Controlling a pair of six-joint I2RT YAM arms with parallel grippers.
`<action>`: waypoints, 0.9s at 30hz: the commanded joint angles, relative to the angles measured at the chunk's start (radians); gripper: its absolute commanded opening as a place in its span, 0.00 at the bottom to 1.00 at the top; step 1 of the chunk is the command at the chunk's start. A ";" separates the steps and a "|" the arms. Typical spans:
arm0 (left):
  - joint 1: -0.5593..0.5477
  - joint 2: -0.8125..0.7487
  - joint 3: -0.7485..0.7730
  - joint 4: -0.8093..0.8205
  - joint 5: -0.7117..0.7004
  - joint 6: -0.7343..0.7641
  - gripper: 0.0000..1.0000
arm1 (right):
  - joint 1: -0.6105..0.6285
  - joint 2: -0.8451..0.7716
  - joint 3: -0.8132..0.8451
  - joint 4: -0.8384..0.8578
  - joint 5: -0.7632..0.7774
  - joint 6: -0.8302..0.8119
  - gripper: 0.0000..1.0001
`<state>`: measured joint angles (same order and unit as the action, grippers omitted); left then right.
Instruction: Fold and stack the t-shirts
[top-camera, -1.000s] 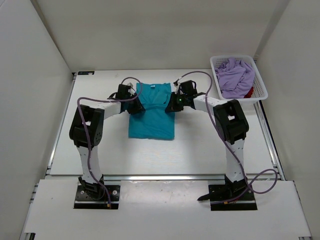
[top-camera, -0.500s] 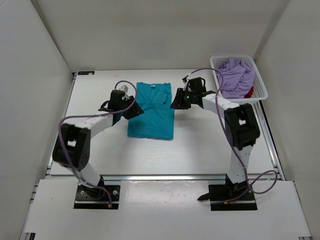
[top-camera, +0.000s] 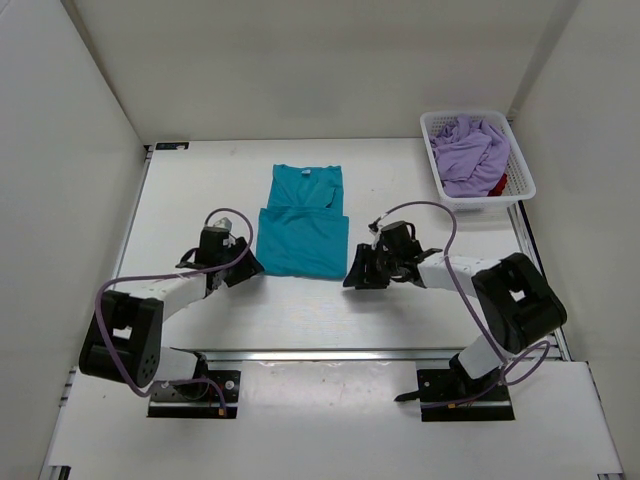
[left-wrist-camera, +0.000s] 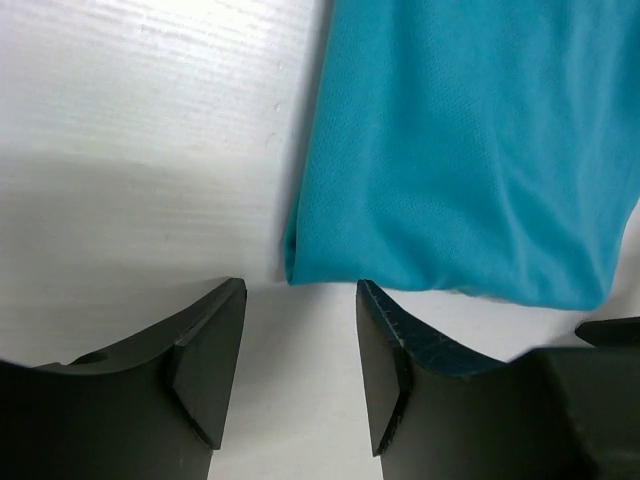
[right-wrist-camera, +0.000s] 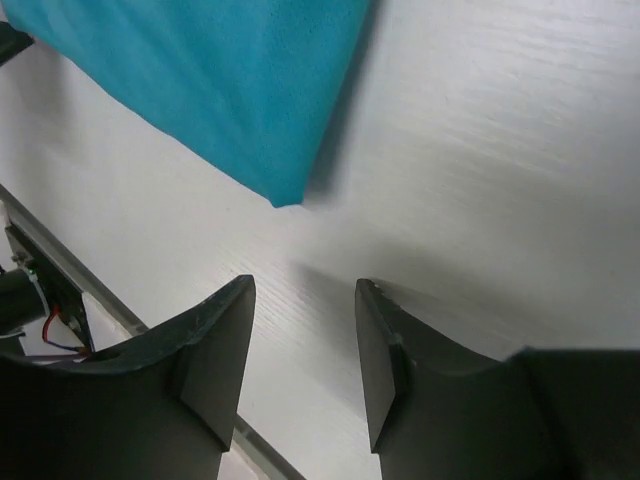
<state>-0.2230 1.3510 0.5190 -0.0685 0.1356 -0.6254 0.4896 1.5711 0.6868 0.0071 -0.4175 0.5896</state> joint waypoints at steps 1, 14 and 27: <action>-0.010 0.042 0.010 0.002 -0.034 0.020 0.59 | 0.024 0.009 0.003 0.115 -0.021 0.022 0.44; -0.053 0.142 0.059 0.047 -0.033 0.006 0.22 | 0.004 0.210 0.092 0.228 -0.043 0.064 0.15; -0.179 -0.172 0.038 -0.287 -0.073 0.069 0.00 | 0.108 -0.147 -0.193 0.059 0.019 0.052 0.00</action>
<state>-0.3542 1.2873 0.5552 -0.1783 0.1055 -0.6014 0.5503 1.5333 0.5648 0.1478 -0.4335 0.6518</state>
